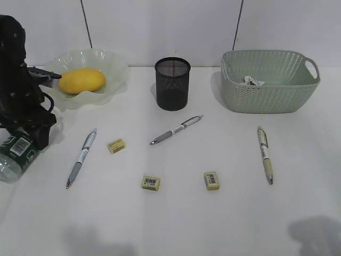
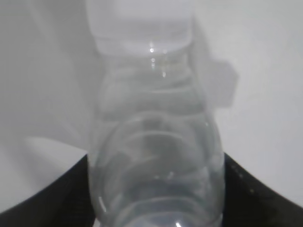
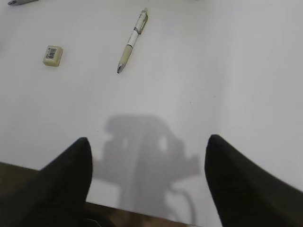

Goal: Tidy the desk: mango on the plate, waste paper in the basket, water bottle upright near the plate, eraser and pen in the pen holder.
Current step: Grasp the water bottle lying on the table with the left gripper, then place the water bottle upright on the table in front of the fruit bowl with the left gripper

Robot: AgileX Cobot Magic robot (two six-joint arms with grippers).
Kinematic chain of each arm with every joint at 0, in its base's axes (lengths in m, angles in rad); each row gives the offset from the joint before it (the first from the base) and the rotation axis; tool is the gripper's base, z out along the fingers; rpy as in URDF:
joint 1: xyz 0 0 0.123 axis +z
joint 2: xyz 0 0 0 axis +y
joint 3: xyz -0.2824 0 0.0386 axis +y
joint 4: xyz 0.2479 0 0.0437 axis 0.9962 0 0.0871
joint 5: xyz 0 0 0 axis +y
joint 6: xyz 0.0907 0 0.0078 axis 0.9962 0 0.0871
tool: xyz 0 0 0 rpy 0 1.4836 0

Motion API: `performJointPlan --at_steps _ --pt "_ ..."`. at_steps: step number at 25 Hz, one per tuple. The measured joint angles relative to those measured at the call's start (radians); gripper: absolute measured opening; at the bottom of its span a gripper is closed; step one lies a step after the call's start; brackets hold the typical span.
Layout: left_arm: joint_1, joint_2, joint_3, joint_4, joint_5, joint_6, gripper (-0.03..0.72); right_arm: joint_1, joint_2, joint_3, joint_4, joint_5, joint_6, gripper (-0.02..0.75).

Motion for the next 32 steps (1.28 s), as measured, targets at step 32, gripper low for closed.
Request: performJointPlan --at_steps 32 --pt "0.000 -0.939 0.723 -0.275 -0.818 -0.064 0.510 0.000 0.000 0.000 0.000 0.000 0.000 0.584"
